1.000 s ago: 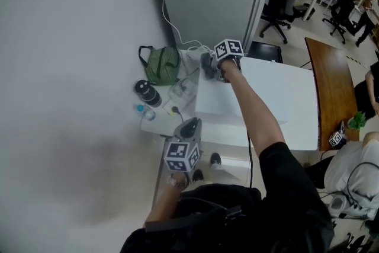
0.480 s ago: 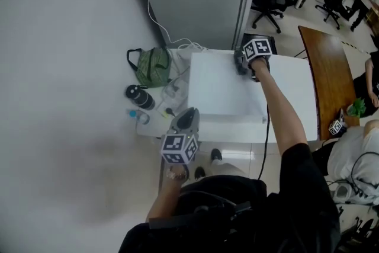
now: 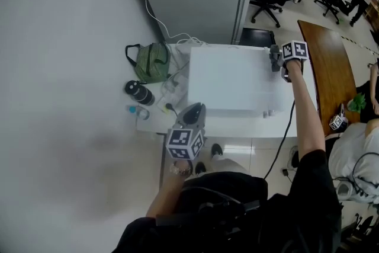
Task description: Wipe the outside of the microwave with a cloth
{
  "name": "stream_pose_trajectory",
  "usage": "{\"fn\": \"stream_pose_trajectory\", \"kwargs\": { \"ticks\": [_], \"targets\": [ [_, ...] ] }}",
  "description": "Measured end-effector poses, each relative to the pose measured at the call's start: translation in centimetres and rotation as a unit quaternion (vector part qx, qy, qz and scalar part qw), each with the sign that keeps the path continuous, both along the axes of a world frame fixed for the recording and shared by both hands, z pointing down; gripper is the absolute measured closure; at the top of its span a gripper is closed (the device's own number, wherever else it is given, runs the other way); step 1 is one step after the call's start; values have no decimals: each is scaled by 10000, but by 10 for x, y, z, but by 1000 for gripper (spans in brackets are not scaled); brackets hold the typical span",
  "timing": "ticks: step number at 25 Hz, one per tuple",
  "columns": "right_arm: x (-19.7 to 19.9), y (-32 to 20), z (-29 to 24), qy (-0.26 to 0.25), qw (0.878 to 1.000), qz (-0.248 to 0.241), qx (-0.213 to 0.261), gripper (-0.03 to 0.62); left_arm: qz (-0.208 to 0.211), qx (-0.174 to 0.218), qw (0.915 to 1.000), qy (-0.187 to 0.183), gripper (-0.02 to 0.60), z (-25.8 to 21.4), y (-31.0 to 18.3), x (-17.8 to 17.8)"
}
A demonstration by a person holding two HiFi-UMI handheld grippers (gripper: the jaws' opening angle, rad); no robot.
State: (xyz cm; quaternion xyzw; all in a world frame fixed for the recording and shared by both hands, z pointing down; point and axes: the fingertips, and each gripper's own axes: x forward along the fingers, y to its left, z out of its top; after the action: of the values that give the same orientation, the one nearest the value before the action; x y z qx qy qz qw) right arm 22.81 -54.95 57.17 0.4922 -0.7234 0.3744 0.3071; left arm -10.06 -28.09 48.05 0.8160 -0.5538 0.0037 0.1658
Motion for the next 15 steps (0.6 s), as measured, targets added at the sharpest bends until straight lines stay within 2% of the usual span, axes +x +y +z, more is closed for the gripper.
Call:
{"fn": "stream_pose_trajectory", "kwargs": {
  "ticks": [2, 5, 7, 9, 12, 15],
  "targets": [
    [-67, 6, -25, -437, 9971, -567, 262, 546, -6, -10, 10000, -55, 537, 2, 2, 0],
    [-192, 25, -41, -1153, 9825, -1406, 396, 546, -56, -54, 9999, -136, 537, 4, 5, -1],
    [-268, 46, -31, -1258, 9736, -1890, 216, 546, -87, -119, 9996, -224, 537, 7, 6, -2],
    [-328, 76, -10, -1126, 9660, -2316, -210, 546, -130, -238, 9992, -293, 537, 14, 7, -5],
    [-379, 103, 22, -855, 9605, -2571, -632, 546, -182, -419, 9982, -381, 537, 24, 11, -10],
    [-378, 102, 44, -641, 9632, -2501, -745, 546, -185, -506, 9974, -480, 537, 27, 13, -12]
  ]
}}
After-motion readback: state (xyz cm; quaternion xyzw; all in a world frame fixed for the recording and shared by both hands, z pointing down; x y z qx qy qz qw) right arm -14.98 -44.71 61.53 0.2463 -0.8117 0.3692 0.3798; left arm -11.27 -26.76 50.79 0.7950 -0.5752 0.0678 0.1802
